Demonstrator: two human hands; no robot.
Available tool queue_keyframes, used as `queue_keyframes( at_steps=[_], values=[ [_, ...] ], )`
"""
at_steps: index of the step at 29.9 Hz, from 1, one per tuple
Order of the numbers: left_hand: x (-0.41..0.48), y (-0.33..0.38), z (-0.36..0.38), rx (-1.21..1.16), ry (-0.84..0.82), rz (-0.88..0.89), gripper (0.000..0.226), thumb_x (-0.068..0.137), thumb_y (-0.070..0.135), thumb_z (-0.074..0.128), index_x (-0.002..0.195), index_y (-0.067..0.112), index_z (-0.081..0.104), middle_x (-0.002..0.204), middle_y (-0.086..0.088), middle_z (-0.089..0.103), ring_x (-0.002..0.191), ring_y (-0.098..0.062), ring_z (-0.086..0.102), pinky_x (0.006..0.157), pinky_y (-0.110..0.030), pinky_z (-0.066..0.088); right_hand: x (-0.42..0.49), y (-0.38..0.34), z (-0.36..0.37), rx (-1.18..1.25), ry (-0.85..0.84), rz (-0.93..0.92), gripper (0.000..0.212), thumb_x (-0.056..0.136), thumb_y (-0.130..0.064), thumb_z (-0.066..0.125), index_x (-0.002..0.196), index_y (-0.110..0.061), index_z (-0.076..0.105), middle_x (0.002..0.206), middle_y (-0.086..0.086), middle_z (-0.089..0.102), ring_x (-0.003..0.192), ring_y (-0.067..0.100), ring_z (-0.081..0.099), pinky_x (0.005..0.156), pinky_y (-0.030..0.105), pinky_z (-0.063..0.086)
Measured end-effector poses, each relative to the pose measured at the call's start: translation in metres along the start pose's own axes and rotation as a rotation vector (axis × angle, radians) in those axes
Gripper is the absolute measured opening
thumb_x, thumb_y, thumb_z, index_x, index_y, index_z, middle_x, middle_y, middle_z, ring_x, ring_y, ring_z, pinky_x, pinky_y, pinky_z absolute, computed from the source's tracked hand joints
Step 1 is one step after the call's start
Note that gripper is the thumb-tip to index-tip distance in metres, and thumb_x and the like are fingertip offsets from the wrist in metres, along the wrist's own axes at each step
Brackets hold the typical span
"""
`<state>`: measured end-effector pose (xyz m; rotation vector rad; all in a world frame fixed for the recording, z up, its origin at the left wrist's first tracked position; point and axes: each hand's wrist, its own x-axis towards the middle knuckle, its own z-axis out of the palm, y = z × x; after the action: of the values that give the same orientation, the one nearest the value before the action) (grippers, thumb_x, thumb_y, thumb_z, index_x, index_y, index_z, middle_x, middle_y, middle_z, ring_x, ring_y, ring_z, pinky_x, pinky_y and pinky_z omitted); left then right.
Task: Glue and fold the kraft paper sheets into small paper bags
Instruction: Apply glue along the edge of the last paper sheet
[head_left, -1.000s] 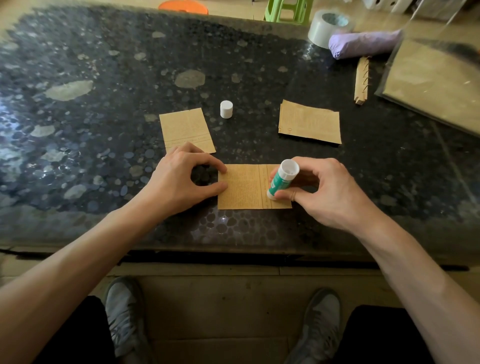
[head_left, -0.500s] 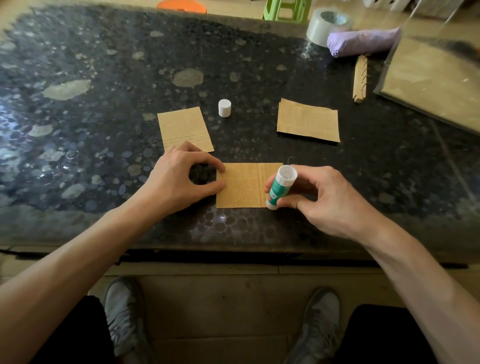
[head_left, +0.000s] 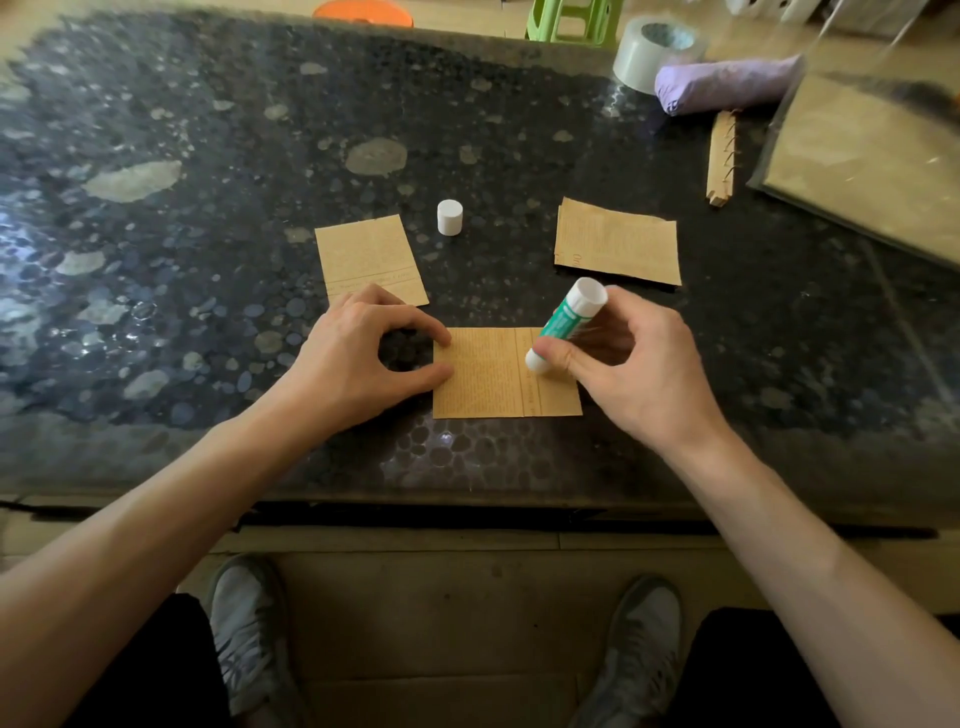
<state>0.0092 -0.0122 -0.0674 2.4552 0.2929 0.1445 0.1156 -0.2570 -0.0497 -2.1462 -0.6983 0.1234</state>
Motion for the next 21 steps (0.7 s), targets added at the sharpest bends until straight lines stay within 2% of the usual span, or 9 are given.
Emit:
queue_keyframes(
  at_steps=[5,7,12,13,17,19,21],
  values=[
    [0.0,-0.001,0.001,-0.003,0.012,0.008,0.034,0.076,0.055,0.075,0.107,0.042,0.074,0.112,0.008,0.054,0.112,-0.014,0.05,0.102,-0.047,0.046,0.001,-0.007,0.006,-0.113,-0.063,-0.079,0.038,0.082,-0.051,0.082,0.107,-0.025,0.07,0.097,-0.021,0.07,0.095,-0.006,0.065,0.081,0.011,0.051],
    [0.0,-0.001,0.0,-0.004,0.01,0.01,0.033,0.077,0.054,0.076,0.108,0.042,0.073,0.113,0.008,0.054,0.113,-0.014,0.05,0.102,-0.047,0.046,0.003,-0.007,0.003,-0.135,-0.102,-0.07,0.035,0.083,-0.05,0.081,0.109,-0.027,0.07,0.098,-0.022,0.069,0.096,-0.005,0.064,0.078,0.009,0.048],
    [0.0,0.0,0.0,-0.005,0.008,0.005,0.035,0.075,0.057,0.074,0.107,0.042,0.073,0.112,0.008,0.054,0.113,-0.013,0.049,0.102,-0.047,0.046,0.003,-0.005,-0.002,-0.126,-0.201,-0.052,0.034,0.089,-0.036,0.079,0.121,-0.027,0.071,0.113,-0.019,0.07,0.108,0.0,0.063,0.089,0.007,0.047],
    [0.0,0.0,0.0,-0.007,0.006,0.003,0.037,0.074,0.058,0.072,0.107,0.042,0.073,0.112,0.009,0.054,0.113,-0.013,0.049,0.102,-0.047,0.046,0.002,-0.005,-0.002,-0.119,-0.219,-0.057,0.033,0.09,-0.032,0.079,0.122,-0.028,0.071,0.115,-0.018,0.071,0.111,0.0,0.063,0.092,0.009,0.048],
    [0.001,-0.001,-0.001,0.001,-0.001,-0.001,0.039,0.074,0.059,0.071,0.108,0.042,0.073,0.113,0.008,0.054,0.113,-0.013,0.048,0.103,-0.048,0.046,0.001,-0.006,-0.002,-0.094,-0.266,-0.048,0.031,0.093,-0.02,0.077,0.121,-0.034,0.071,0.117,-0.019,0.072,0.116,0.004,0.065,0.103,0.03,0.052],
    [0.001,-0.001,0.0,0.003,-0.001,0.002,0.039,0.073,0.06,0.071,0.108,0.042,0.073,0.113,0.008,0.053,0.113,-0.013,0.048,0.103,-0.048,0.046,0.0,-0.005,-0.004,-0.094,-0.272,-0.067,0.03,0.092,-0.023,0.078,0.121,-0.031,0.072,0.116,-0.017,0.073,0.115,0.003,0.066,0.104,0.033,0.054],
    [0.001,-0.002,0.0,0.0,0.0,0.001,0.04,0.073,0.061,0.07,0.108,0.042,0.073,0.112,0.008,0.053,0.113,-0.013,0.048,0.103,-0.048,0.046,-0.001,-0.005,-0.006,-0.1,-0.27,-0.08,0.031,0.089,-0.029,0.081,0.119,-0.029,0.073,0.114,-0.017,0.073,0.113,0.0,0.066,0.102,0.026,0.054]
  ],
)
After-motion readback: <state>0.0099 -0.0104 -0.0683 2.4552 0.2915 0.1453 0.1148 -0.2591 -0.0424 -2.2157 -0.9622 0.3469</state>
